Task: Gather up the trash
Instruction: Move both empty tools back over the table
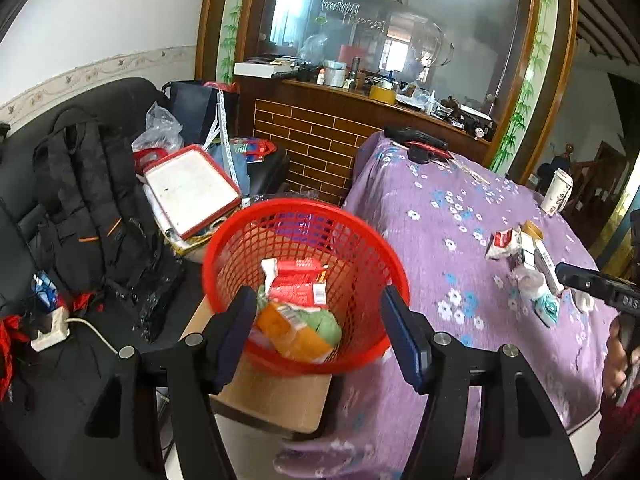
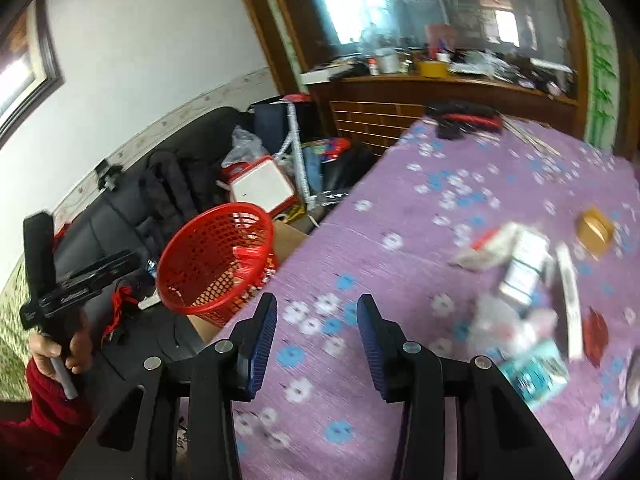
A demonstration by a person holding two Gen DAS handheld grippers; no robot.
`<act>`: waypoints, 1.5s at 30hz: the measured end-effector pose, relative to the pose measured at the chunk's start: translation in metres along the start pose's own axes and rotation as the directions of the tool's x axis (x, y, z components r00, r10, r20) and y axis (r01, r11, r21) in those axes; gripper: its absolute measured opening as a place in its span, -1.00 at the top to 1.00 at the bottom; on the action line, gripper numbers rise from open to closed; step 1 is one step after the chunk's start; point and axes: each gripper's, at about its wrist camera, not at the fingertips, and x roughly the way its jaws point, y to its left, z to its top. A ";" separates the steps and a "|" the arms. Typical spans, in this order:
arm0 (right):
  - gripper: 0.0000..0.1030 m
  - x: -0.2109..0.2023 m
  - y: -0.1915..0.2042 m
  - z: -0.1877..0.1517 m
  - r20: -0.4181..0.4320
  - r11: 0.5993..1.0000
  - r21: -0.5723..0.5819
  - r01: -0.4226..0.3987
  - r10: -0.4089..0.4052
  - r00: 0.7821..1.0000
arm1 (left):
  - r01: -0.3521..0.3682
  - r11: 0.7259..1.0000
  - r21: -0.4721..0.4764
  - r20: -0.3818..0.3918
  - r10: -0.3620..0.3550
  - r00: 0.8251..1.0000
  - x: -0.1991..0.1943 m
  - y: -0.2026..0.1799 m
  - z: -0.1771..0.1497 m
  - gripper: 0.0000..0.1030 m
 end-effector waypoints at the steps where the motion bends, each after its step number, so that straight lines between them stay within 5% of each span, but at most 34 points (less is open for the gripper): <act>1: 0.13 0.000 -0.003 -0.001 -0.002 1.000 0.010 0.009 -0.008 1.000 | 0.002 1.000 0.004 0.003 -0.002 1.000 -0.003 0.002 -0.002 -0.22; 20: 0.13 -0.025 -0.033 0.003 0.028 0.983 0.081 0.163 -0.166 0.986 | 0.085 0.992 0.088 0.012 -0.086 0.996 0.008 0.003 0.001 -0.22; 29: 0.13 -0.081 -0.089 -0.011 0.104 0.952 0.184 0.243 -0.265 0.959 | 0.244 0.951 0.189 -0.018 -0.245 0.969 0.016 -0.095 0.014 -0.23; 34: 0.13 -0.086 -0.126 -0.024 0.062 0.921 0.209 0.328 -0.347 0.936 | 0.373 0.893 0.254 -0.126 -0.352 0.928 0.039 -0.180 0.000 -0.23; 39: 0.14 -0.077 -0.155 -0.029 0.006 0.903 0.185 0.388 -0.396 0.918 | 0.451 0.831 0.326 -0.250 -0.385 0.889 0.068 -0.260 -0.021 -0.23; 45: 0.14 -0.048 -0.196 -0.026 -0.055 0.885 0.184 0.427 -0.424 0.904 | 0.499 0.794 0.347 -0.324 -0.398 0.858 0.093 -0.322 -0.040 -0.23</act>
